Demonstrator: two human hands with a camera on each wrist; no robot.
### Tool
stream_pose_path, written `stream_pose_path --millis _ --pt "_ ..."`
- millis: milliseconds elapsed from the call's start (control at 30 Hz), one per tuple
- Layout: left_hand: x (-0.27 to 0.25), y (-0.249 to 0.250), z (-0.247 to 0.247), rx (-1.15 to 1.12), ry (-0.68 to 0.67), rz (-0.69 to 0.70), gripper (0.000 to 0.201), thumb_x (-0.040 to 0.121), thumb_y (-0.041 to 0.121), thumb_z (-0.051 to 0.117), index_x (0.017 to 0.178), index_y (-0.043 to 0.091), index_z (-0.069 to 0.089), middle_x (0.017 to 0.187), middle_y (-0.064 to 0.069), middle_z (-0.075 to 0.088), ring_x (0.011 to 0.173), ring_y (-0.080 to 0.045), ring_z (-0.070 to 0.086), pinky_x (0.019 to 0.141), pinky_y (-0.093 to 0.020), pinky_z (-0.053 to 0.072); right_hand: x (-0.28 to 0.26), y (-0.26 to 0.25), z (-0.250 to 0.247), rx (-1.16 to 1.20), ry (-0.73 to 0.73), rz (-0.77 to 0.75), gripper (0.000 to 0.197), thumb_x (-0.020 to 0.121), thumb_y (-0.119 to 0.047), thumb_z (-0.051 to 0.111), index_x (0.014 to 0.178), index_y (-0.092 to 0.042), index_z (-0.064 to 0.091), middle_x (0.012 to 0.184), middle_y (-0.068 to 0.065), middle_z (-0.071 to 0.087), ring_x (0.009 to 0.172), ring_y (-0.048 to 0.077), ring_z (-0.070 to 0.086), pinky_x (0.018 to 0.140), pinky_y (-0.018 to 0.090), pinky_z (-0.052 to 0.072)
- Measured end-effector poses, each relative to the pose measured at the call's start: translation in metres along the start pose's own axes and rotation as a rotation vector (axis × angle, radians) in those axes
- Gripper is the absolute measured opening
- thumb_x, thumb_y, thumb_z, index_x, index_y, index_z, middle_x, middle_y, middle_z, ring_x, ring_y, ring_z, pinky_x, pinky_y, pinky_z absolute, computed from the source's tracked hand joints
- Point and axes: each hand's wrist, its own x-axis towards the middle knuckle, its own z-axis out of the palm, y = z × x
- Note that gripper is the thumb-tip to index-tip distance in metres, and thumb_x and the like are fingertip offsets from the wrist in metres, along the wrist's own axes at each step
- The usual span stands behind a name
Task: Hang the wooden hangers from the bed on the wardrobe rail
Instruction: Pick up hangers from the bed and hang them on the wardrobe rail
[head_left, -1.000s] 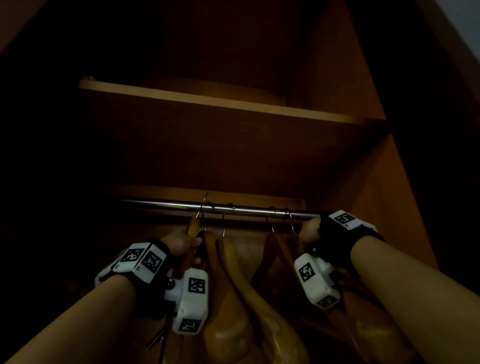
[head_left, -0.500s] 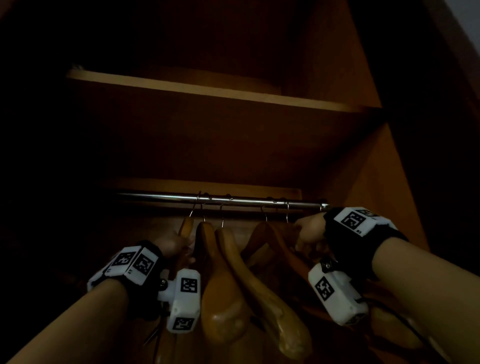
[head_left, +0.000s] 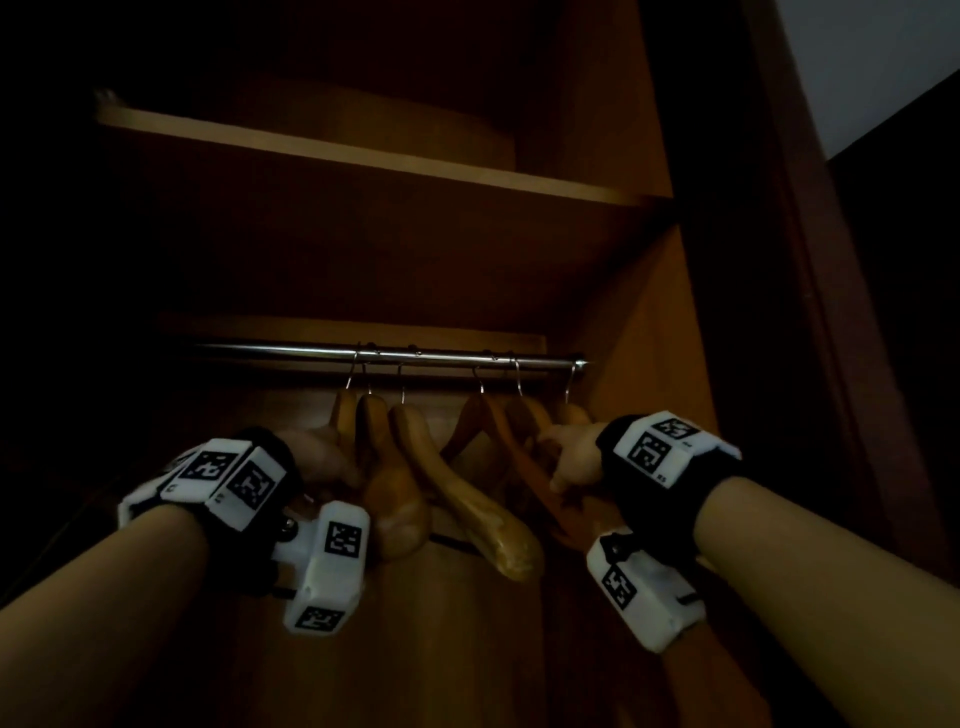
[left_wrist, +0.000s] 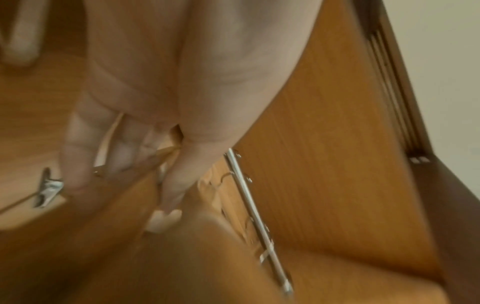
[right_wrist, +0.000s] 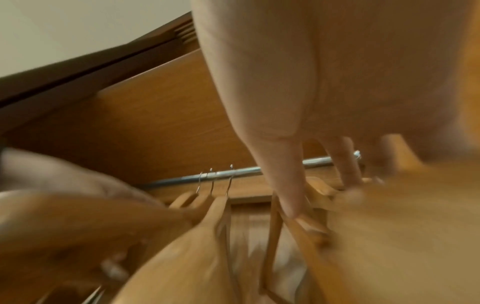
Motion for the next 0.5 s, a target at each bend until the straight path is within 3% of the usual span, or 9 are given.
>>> stream_pose_path --millis 100,167,200,233,300,333,433,500 --pt "-0.019 0.003 0.01 0.071 0.029 0.032 0.041 0.091 -0.003 0.051 0.132 -0.002 0.044 0.121 -0.025 0.057 0.103 -0.037 0.06 0.086 -0.043 0.051 -0.025 -0.001 0.001 0.031 0.017 -0.002 0.064 0.095 -0.022 0.052 0.15 -0.015 0.019 0.152 0.009 0.03 0.136 0.027 0.037 0.106 0.035 0.039" --pt "-0.039 0.01 0.016 0.131 0.052 0.068 0.044 0.092 -0.005 0.049 0.135 -0.006 0.04 0.13 -0.029 0.052 0.077 -0.029 0.061 0.062 -0.03 0.054 -0.041 0.0 -0.001 0.053 0.023 -0.001 0.062 0.097 -0.022 0.049 0.15 -0.012 0.019 0.153 0.009 0.028 0.138 0.027 0.034 0.108 0.034 0.036" --pt "-0.048 0.014 0.016 0.171 0.066 0.084 0.043 0.092 -0.005 0.049 0.134 -0.008 0.04 0.131 -0.03 0.051 0.069 -0.025 0.056 0.049 -0.023 0.05 -0.05 0.0 -0.002 0.057 0.025 -0.003 0.061 0.097 -0.021 0.05 0.149 -0.01 0.021 0.152 0.01 0.03 0.138 0.027 0.035 0.109 0.035 0.036" --pt "-0.055 0.018 0.015 0.184 0.095 0.099 0.044 0.091 -0.005 0.052 0.133 -0.009 0.041 0.131 -0.029 0.051 0.072 -0.027 0.056 0.044 -0.021 0.046 -0.059 0.0 -0.005 0.064 0.03 -0.005 0.06 0.096 -0.021 0.051 0.148 -0.009 0.024 0.15 0.011 0.034 0.136 0.027 0.038 0.109 0.036 0.038" --pt "-0.065 0.026 0.009 0.238 0.19 0.12 0.049 0.086 0.0 0.061 0.131 -0.007 0.044 0.125 -0.025 0.054 0.097 -0.032 0.057 0.058 -0.025 0.045 -0.08 0.004 -0.011 0.076 0.054 -0.019 0.059 0.093 -0.022 0.055 0.145 -0.01 0.03 0.147 0.011 0.039 0.131 0.028 0.043 0.106 0.037 0.041" --pt "-0.072 0.031 0.006 0.259 0.216 0.137 0.051 0.083 0.002 0.065 0.129 -0.006 0.044 0.115 -0.022 0.056 0.099 -0.031 0.056 0.063 -0.029 0.046 -0.091 0.006 -0.016 0.077 0.068 -0.027 0.059 0.093 -0.021 0.055 0.146 -0.011 0.03 0.147 0.011 0.038 0.132 0.027 0.043 0.106 0.036 0.041" --pt "-0.095 0.053 0.002 0.175 0.257 0.249 0.051 0.078 0.007 0.071 0.12 -0.009 0.048 0.098 -0.023 0.061 0.085 -0.03 0.056 0.068 -0.036 0.047 -0.128 0.02 -0.032 0.094 0.133 -0.038 0.06 0.096 -0.015 0.051 0.149 -0.011 0.023 0.152 0.01 0.029 0.137 0.027 0.036 0.104 0.032 0.039" --pt "-0.123 0.076 0.014 0.148 0.256 0.321 0.047 0.08 0.011 0.071 0.114 -0.009 0.047 0.093 -0.021 0.06 0.084 -0.03 0.054 0.062 -0.033 0.044 -0.156 0.035 -0.042 0.148 0.146 -0.026 0.063 0.096 -0.011 0.051 0.15 -0.015 0.019 0.154 0.009 0.026 0.138 0.027 0.034 0.103 0.033 0.04"
